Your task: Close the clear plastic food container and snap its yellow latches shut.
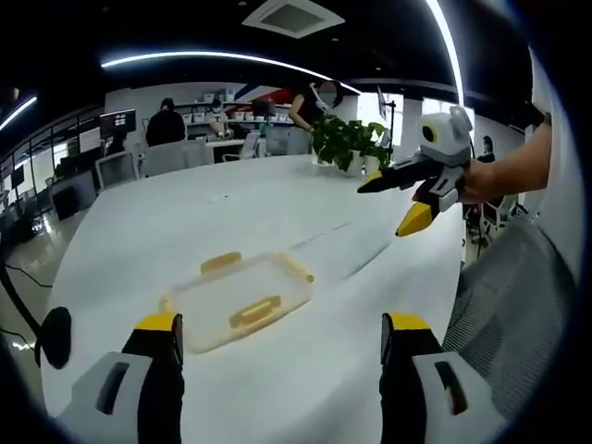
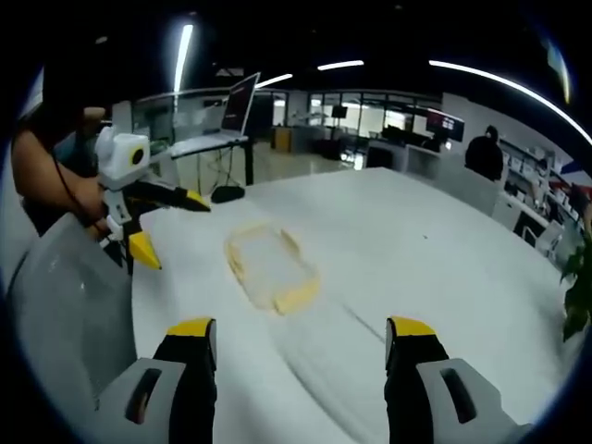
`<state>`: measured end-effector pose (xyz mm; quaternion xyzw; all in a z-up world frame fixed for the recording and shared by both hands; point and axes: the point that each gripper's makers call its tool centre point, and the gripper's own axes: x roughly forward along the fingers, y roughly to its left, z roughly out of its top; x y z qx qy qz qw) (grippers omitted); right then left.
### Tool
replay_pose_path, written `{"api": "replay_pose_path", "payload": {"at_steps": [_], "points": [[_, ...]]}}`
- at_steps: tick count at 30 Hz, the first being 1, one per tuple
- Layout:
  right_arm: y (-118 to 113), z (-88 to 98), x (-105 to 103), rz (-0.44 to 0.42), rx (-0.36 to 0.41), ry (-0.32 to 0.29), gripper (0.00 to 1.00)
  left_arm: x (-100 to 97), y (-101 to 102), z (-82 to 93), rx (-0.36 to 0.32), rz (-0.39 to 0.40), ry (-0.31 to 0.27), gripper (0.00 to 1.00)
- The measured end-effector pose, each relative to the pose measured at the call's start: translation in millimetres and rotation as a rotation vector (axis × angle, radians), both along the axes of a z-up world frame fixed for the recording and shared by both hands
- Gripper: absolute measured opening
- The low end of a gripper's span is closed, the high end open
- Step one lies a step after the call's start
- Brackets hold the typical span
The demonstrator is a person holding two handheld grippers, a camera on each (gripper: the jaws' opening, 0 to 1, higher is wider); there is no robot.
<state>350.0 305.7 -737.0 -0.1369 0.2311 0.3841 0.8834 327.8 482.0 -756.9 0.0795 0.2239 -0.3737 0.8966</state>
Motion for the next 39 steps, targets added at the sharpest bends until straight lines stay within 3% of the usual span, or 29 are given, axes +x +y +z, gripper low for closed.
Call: {"api": "replay_pose_path", "payload": {"at_steps": [31, 39], "points": [[31, -11.1, 11, 0.111, -0.042, 0.012, 0.73, 15.1, 7, -10.6, 0.06, -0.051, 0.012, 0.86], [34, -24.5, 17, 0.103, -0.044, 0.042, 0.72, 21.8, 6, -19.7, 0.07, -0.065, 0.031, 0.85]]}}
